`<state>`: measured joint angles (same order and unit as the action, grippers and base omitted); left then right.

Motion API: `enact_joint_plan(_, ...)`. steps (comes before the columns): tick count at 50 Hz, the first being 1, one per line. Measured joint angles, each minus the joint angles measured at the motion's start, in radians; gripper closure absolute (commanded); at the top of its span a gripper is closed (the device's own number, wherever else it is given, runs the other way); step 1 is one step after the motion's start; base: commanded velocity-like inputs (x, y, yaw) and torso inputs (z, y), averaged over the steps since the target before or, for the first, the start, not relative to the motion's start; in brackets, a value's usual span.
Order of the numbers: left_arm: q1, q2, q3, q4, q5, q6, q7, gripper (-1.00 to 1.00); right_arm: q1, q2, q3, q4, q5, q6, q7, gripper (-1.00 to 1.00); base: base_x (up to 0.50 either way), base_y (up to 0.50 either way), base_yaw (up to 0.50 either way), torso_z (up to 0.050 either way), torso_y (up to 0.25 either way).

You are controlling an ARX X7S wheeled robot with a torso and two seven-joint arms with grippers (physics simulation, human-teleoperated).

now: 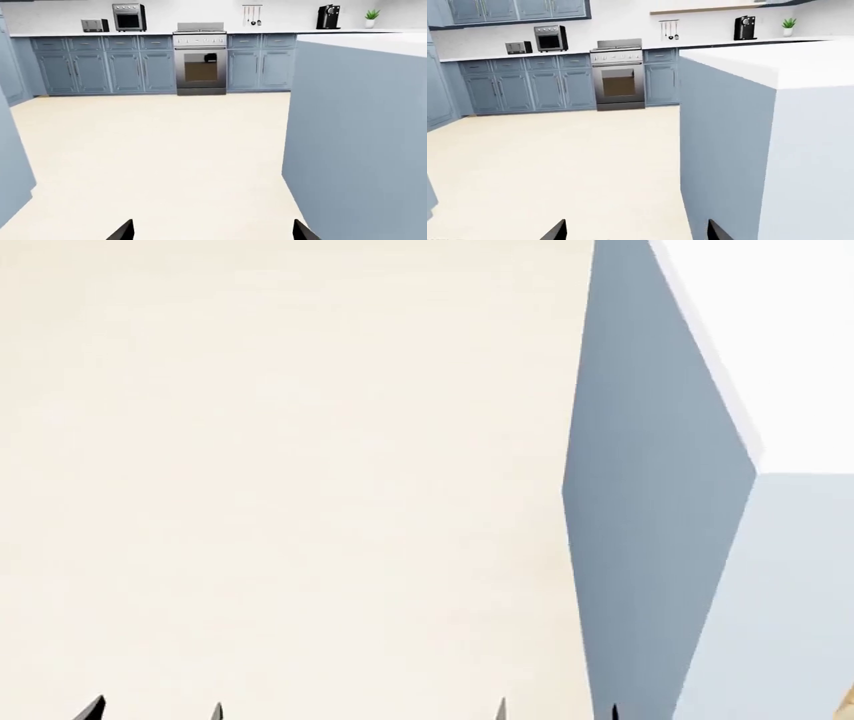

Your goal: Place the cup inside the bowl on the dining table and move the bowl to any counter.

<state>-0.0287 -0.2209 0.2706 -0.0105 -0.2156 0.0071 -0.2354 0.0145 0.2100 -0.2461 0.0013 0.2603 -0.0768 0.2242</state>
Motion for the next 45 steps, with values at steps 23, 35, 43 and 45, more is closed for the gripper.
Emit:
enact_joint_plan(23,-0.001,-0.007,0.009,0.001,-0.008,0.003,-0.007,-1.00,-0.001,0.007,-0.006,-0.001,0.012,-0.010,0.008,-1.00,-0.14,-0.50,0.00,0.000,0.000)
enact_joint_plan(35,-0.003,-0.010,0.014,0.001,-0.012,0.004,-0.011,-1.00,0.001,0.010,-0.011,0.000,0.014,-0.011,0.014,-1.00,0.00,-0.50,0.00,0.000,0.000)
enact_joint_plan(43,-0.003,-0.012,0.016,0.001,-0.014,0.004,-0.014,-1.00,0.002,0.013,-0.014,0.000,0.014,-0.012,0.018,-1.00,0.00,-0.50,0.00,0.000,0.000)
enact_joint_plan(45,-0.003,-0.013,0.017,0.001,-0.015,0.005,-0.014,-1.00,0.002,0.013,-0.015,0.000,0.015,-0.012,0.018,-1.00,0.00,-0.50,0.00,0.000,0.000)
